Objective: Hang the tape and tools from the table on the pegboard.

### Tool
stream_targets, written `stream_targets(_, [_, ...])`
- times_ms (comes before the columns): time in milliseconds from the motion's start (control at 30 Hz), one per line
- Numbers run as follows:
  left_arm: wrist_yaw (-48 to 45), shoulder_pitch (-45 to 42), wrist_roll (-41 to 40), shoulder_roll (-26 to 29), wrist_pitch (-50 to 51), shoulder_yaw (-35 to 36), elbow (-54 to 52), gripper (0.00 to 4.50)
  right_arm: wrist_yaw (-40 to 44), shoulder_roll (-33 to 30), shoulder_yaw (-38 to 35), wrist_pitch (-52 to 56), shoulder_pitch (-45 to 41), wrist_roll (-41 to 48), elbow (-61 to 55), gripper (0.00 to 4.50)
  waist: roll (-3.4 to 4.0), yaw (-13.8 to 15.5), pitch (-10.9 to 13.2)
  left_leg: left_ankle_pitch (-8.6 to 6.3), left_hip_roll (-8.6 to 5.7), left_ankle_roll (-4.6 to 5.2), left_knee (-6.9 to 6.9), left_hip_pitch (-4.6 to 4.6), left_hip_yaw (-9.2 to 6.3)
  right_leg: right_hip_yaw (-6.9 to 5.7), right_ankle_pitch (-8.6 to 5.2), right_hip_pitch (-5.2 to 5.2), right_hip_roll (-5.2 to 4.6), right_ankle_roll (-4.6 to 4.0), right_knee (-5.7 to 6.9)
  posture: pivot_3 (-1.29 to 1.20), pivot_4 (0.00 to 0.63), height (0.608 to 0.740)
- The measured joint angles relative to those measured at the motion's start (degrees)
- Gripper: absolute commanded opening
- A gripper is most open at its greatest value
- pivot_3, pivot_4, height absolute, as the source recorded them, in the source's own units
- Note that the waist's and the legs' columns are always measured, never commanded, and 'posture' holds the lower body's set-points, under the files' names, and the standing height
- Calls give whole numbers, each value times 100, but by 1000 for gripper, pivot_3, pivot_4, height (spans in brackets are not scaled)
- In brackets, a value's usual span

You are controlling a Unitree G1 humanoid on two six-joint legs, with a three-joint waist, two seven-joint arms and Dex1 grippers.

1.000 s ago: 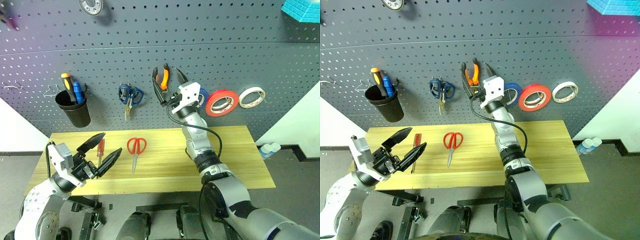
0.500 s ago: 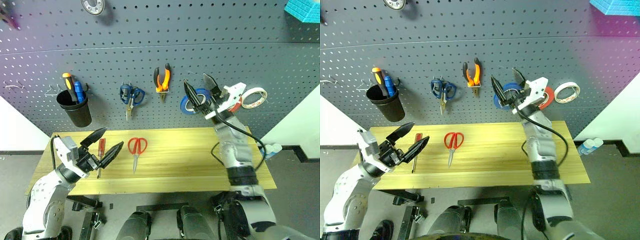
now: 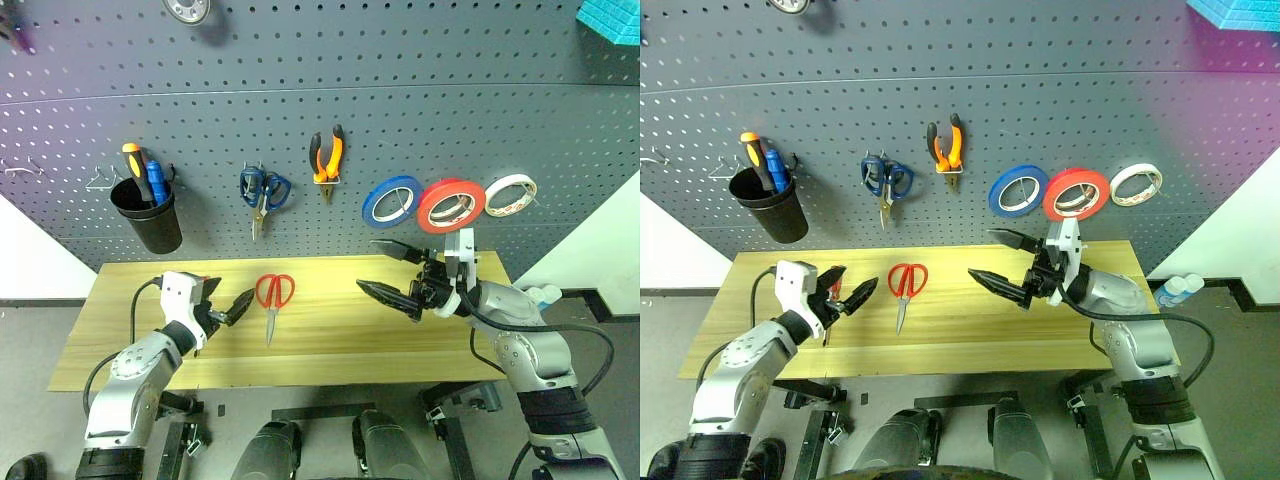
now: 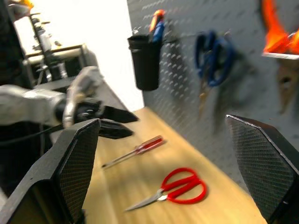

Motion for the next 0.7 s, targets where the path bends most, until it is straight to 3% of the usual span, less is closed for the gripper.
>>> stream_targets(300, [1211,-1089,593,-304,2308,-637,475,4500,117,-16,-9,-143,-118,-145,37,4480,-26,2,91,-1,-3,-1,-2,-5,-2,-3,1,-5,-4,4,-2,-62,195,740])
stream_targets(533, [1855,-1496,1083,-936,3035,-1231,535,4500,-30,19,-21,-145,-131,-201,69,4480,-52,-25,207,-1,-3,-2,-4,-8,-2,-3,2,-9,-5,5,0,-71,229,740])
stream_targets(700, [2154,-1581,1389,-965,3252,-1305,592,4500,-148,22,-47,-108,-44,-196,10,4480,-56,-26,316,-1,-3,-2,-4,-11,-2,-3,2,-11,-5,5,0,-84,248,740])
